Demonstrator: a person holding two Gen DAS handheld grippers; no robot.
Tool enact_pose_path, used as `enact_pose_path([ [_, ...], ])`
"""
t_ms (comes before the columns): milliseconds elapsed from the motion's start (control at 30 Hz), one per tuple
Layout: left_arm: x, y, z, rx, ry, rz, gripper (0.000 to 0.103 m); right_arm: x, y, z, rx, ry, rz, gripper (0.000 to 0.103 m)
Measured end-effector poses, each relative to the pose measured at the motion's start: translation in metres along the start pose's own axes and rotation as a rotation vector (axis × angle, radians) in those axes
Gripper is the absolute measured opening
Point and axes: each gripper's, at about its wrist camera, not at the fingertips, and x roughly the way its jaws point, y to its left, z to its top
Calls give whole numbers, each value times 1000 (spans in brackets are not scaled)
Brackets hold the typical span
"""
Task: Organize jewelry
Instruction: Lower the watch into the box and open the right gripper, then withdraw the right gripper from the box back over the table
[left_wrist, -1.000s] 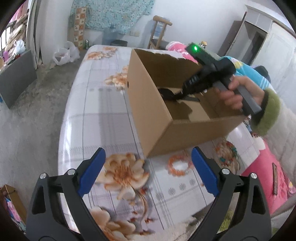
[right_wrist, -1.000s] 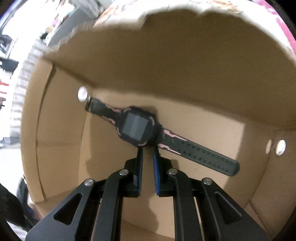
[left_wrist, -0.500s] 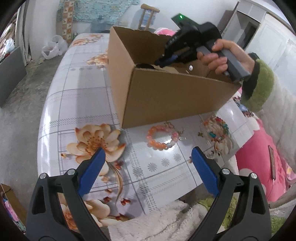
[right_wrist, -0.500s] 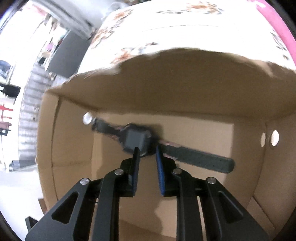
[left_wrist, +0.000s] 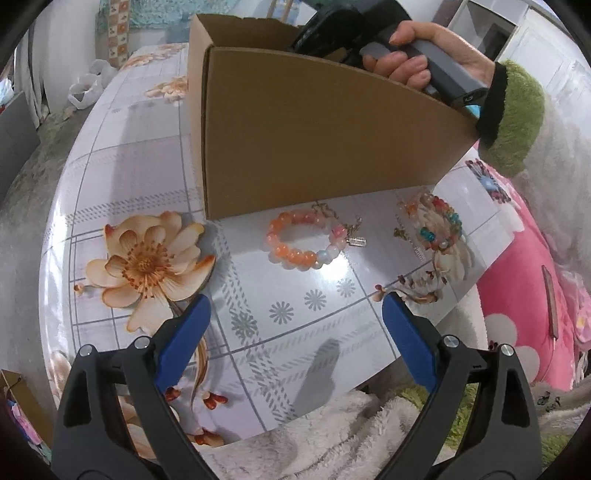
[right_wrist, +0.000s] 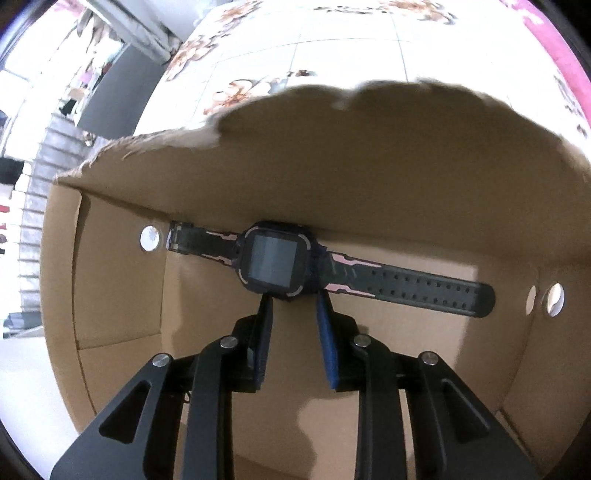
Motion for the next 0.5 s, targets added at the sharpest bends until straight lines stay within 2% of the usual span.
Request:
enact_pose_path([
  [133, 3, -1, 0, 3, -1, 26, 90, -24, -8, -8, 11, -44, 6, 25],
  [200, 5, -3, 0, 9, -1, 41, 90, -52, -8, -24, -7, -108, 19, 26],
  [300, 8, -6, 2, 12, 5, 65, 90, -102, -10, -61, -56, -230, 30, 40],
  [433, 13, -10, 5, 33, 21, 117, 90, -169, -6, -137, -128, -446, 33, 57],
  [500, 16, -13, 6, 46, 30, 143, 90, -184, -3, -170, -142, -524, 14, 66],
])
